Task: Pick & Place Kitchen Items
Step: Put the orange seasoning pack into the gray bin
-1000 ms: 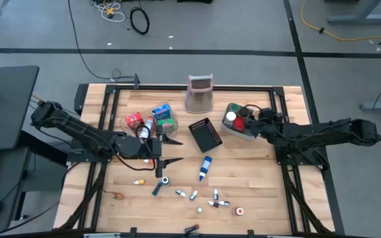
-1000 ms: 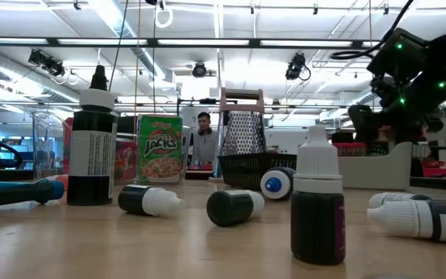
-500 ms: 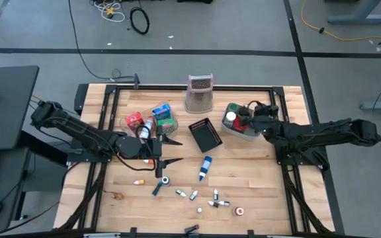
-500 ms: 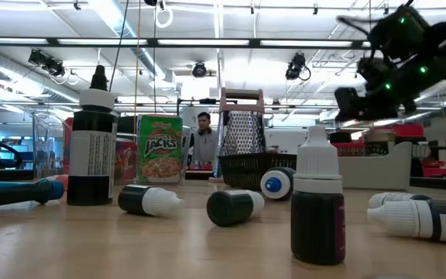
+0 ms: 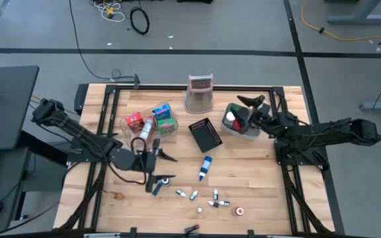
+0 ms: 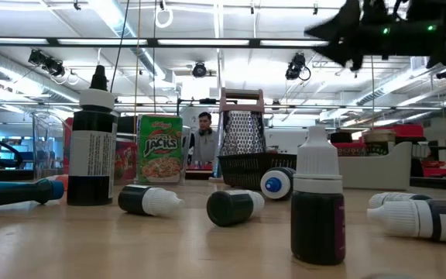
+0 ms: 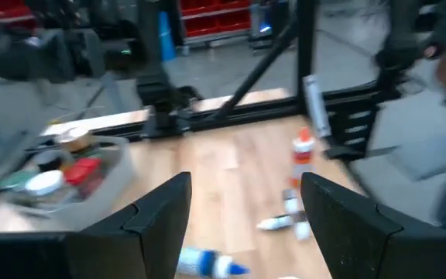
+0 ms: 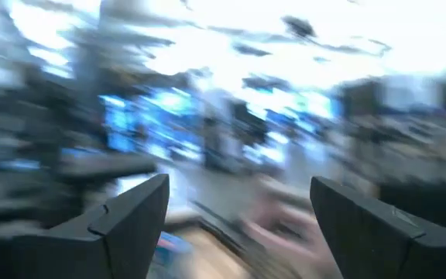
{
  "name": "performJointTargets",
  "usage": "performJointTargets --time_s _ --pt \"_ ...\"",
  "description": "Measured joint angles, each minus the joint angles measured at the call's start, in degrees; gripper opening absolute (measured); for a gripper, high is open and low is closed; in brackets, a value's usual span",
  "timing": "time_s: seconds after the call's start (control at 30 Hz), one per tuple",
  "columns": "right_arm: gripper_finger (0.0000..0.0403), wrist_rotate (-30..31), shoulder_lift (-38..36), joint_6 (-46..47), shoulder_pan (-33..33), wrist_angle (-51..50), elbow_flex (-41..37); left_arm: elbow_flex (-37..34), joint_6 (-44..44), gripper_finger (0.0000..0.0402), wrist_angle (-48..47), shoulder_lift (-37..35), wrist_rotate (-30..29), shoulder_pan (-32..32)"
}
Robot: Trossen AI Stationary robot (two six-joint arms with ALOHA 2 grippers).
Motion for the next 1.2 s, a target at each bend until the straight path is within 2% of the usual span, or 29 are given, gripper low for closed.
performJointTargets --time_s 0.1,0.2,0.3,0.4,0.47,0.57,0.67,0.77,0.87,1.07,1.2 --pt "0.0325 -9.1 0.0 -0.3 0.0 4.8 0.0 0.0 -2.5 0.0252 0.0 -0.1 3.2 -1.9" --pt "0.0325 -12.5 0.0 -0.6 0.0 8.4 0.0 0.0 -5.1 0.0252 0.1 0.0 6.6 -3.1" --pt "0.0325 -12.6 0.0 -2.3 0.0 9.7 0.0 0.0 -8.2 0.0252 -0.3 0.0 9.3 -3.8" --pt "0.0325 -11.4 0.0 -5.7 0.0 9.6 0.0 0.0 -8.0 0.0252 -2.5 0.0 8.7 -4.1" --pt "0.0325 -10.7 0.0 -7.7 -0.1 9.6 0.0 0.0 -9.4 0.0252 -7.1 0.0 9.3 -4.2" --pt "0.0325 -10.7 0.0 -9.6 -0.1 9.6 0.0 0.0 -16.2 0.0252 -15.5 0.0 11.5 -4.7" --pt "0.0325 -10.7 0.0 -11.1 -0.1 9.4 0.0 0.0 -20.6 0.0252 -21.5 0.0 16.0 -6.2" --pt "0.0325 -10.7 0.0 -11.9 -0.1 9.4 0.0 0.0 -23.3 0.0252 -28.5 0.0 16.6 -8.1" --pt "0.0325 -10.7 0.0 -11.8 -0.1 9.1 0.0 0.4 -29.6 0.0252 -36.6 0.0 17.4 -9.2" --pt "0.0325 -10.7 0.0 -11.8 -0.1 7.7 0.0 0.6 -39.2 0.0252 -50.7 0.0 25.8 -11.9" --pt "0.0325 -10.7 0.0 -10.5 -0.1 6.6 0.0 0.5 -43.7 0.0251 -55.2 0.3 30.9 -15.1"
